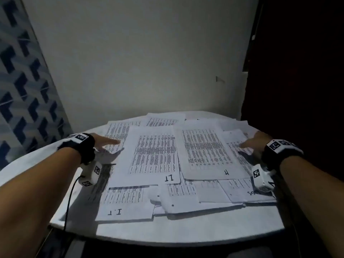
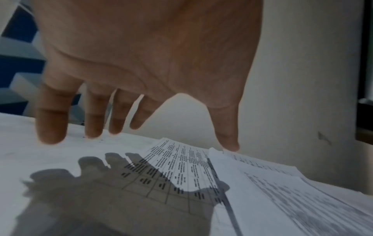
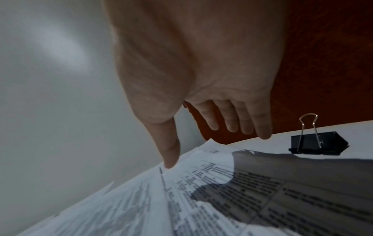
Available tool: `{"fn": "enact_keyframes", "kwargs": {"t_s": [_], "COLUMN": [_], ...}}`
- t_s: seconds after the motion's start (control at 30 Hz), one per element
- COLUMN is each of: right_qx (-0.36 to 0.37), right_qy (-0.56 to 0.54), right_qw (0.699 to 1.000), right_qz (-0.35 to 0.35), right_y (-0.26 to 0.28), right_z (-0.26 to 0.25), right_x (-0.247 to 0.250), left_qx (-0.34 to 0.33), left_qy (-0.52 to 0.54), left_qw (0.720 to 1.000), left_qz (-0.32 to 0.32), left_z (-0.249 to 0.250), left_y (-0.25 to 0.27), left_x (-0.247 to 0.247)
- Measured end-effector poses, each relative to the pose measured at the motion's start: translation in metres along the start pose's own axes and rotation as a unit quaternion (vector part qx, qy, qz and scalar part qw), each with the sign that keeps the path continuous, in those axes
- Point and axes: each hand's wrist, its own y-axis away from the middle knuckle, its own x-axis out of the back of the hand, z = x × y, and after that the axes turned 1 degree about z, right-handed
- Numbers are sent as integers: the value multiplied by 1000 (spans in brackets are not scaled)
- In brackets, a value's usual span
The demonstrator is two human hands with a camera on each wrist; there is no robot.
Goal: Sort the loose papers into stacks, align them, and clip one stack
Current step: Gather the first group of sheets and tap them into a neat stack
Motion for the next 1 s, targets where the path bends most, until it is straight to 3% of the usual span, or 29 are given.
{"fn": "enact_keyframes", "kwargs": {"t_s": [0.13,0.23,0.33,0.43,0.5,0.6,0.67,0.83,1.0], "right_qx": [-28,-23,-22,3,9,-29,-37,-39,-67], "right_qy": [0,17,-3,-45,-88,-103,-118,-165,-151], "right_qw": [998,994,993,983,979,982,980,955,962], "right_qz": [-54,-107,-118,-180,-186,-153,-156,-243,-217], "right_y": [-5,-3,-18,-103,-147,-62,-39,-25,-25], "right_z": [5,7,12,60,81,23,3,-10,-4], "right_x": [7,8,6,-14,-28,-3,6,13,6], "left_qx": [37,34,19,12,14,19,34,45,60], "left_qy": [54,96,103,137,161,126,130,103,106], "left_qw": [996,990,990,984,981,991,990,986,986], "left_qz": [-54,-93,-99,-115,-106,-49,-47,-121,-114], "left_z": [3,14,22,25,26,37,44,39,17], "left_y": [-20,-26,-35,-46,-55,-51,-47,-55,-78], "left_x": [-7,-9,-8,-8,-11,-13,-13,-14,-9]}}
